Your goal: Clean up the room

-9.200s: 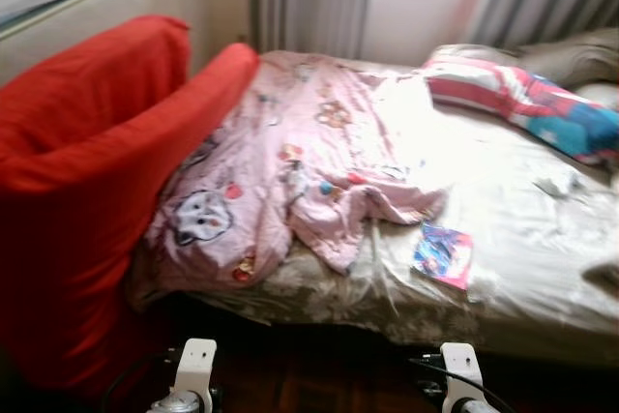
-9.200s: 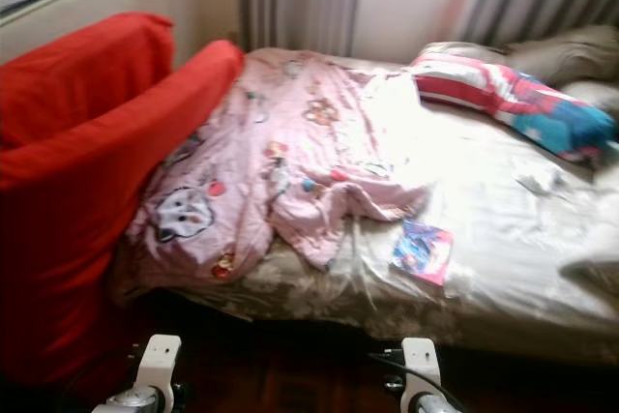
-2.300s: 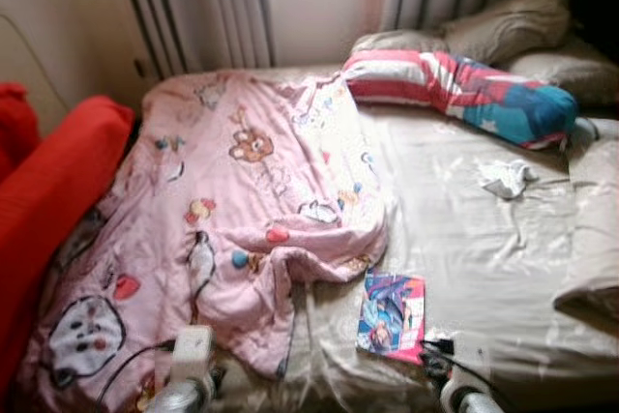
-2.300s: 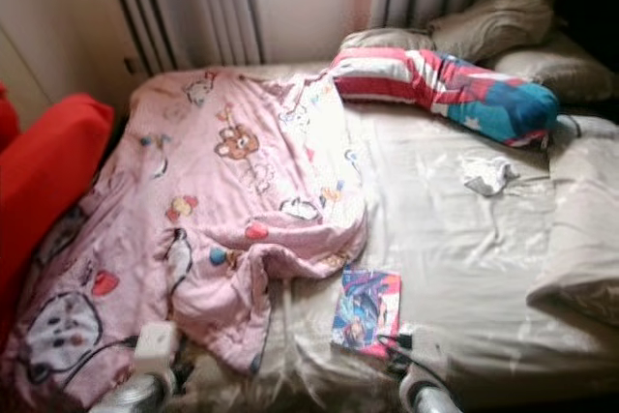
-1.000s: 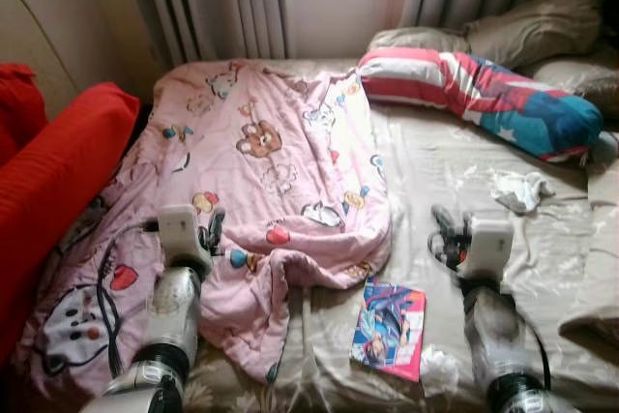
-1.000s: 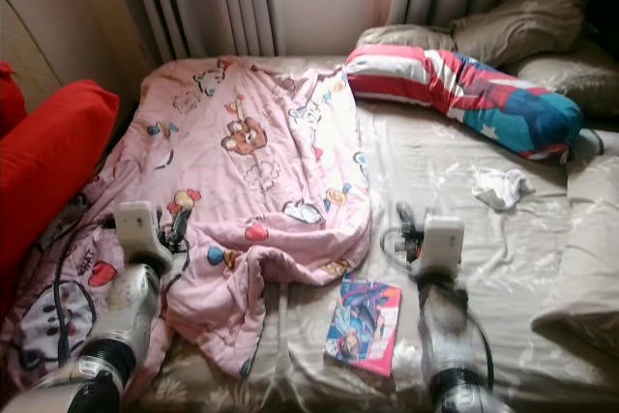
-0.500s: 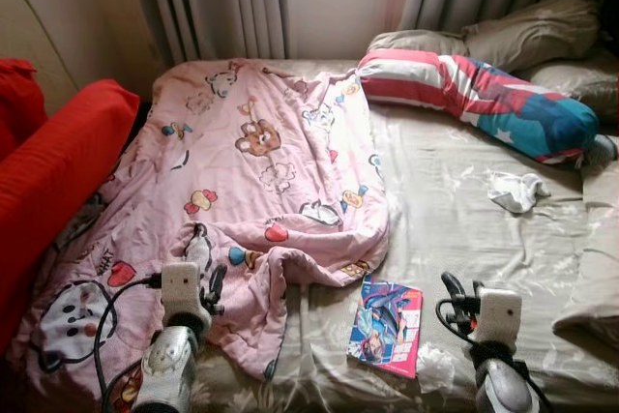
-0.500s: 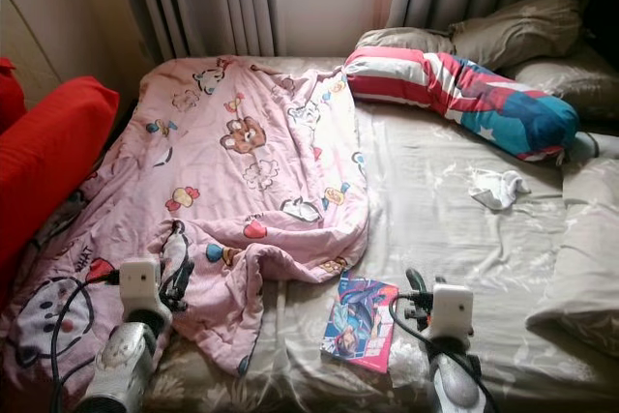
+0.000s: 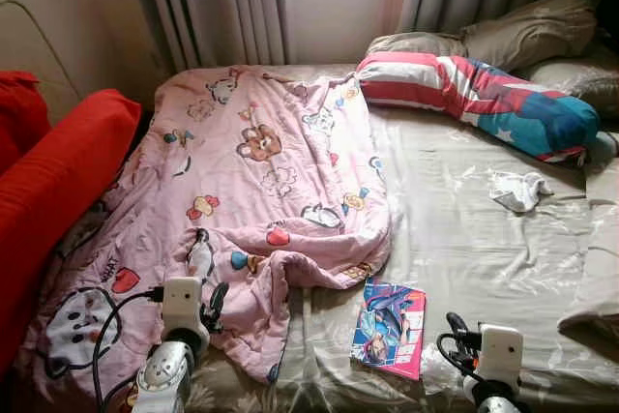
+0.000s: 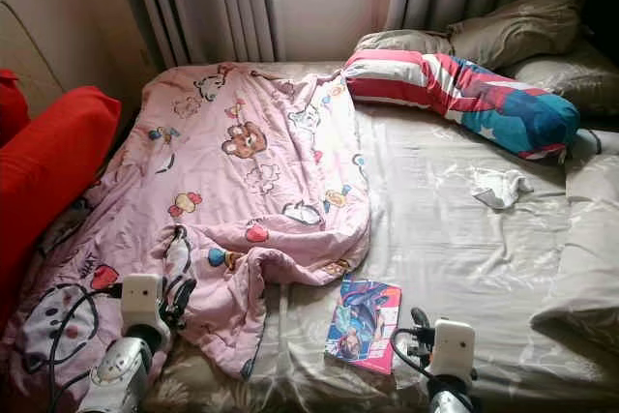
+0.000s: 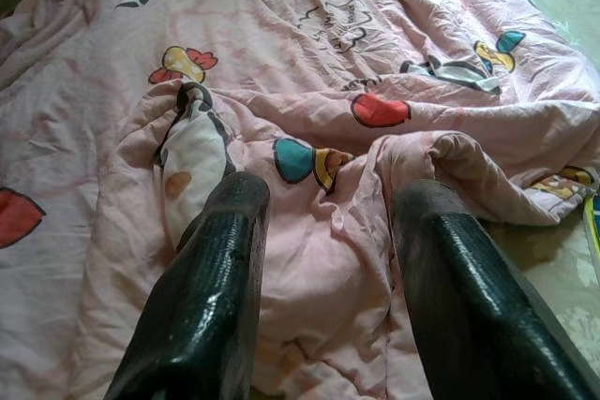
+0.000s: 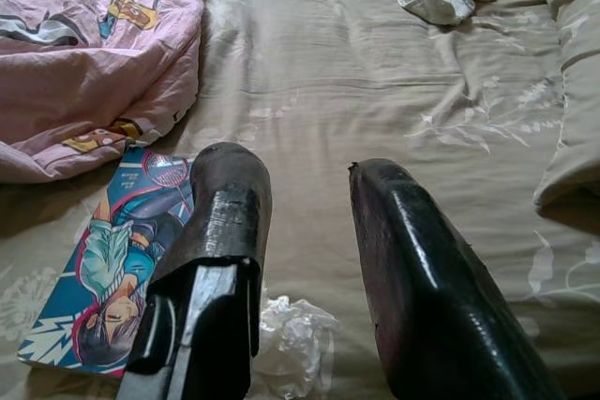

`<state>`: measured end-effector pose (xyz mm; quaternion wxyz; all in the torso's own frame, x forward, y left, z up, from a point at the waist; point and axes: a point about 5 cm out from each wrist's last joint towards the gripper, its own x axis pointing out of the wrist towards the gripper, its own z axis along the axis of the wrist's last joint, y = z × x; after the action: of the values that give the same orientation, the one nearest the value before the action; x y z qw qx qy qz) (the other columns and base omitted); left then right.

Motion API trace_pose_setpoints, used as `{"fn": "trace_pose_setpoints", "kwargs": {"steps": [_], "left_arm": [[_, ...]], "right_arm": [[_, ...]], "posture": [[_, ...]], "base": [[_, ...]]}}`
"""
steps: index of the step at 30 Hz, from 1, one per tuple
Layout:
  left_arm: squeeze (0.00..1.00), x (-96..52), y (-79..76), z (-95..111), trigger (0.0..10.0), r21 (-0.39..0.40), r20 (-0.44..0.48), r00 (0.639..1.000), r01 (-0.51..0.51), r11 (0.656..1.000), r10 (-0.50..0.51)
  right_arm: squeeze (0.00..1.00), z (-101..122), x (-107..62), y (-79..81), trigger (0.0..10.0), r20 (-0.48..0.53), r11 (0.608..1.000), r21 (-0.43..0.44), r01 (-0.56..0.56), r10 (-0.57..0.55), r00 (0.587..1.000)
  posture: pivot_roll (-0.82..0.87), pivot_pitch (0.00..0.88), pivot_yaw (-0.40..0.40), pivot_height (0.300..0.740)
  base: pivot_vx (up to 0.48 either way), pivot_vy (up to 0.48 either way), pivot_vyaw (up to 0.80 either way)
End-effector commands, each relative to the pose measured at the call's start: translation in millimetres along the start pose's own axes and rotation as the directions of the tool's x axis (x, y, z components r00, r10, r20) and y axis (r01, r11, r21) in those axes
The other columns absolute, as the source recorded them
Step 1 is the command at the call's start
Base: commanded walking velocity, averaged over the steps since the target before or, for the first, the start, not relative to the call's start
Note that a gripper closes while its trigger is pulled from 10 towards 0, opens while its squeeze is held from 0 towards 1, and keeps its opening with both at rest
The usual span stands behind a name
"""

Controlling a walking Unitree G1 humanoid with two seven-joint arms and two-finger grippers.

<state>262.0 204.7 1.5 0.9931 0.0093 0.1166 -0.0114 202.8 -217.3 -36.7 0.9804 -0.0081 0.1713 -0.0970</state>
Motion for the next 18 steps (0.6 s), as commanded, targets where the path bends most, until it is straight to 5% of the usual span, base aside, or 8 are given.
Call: {"fn": "trace_pose_setpoints", "kwargs": {"steps": [1, 18], "left_arm": [[0.00, -3.0, 1.2, -4.4, 10.0, 0.000, -0.022, 1.000, 0.000, 1.000, 0.000], [0.00, -10.2, -1.5, -20.7, 10.0, -0.044, -0.109, 0.994, -0.015, 0.999, 0.010]], "right_arm": [[0.00, -4.5, -2.6, -0.5, 10.0, -0.023, 1.000, 0.004, 0.002, -0.002, 1.000], [0.00, -19.5, -1.9, -12.3, 10.0, -0.182, 0.999, 0.039, 0.037, -0.030, 0.983]], "posture": [[-0.11, 0.003, 0.044, 0.691], [-0.10, 0.021, 0.007, 0.642]], "base": [[0.000, 0.000, 0.00], [0.000, 0.000, 0.00]]}}
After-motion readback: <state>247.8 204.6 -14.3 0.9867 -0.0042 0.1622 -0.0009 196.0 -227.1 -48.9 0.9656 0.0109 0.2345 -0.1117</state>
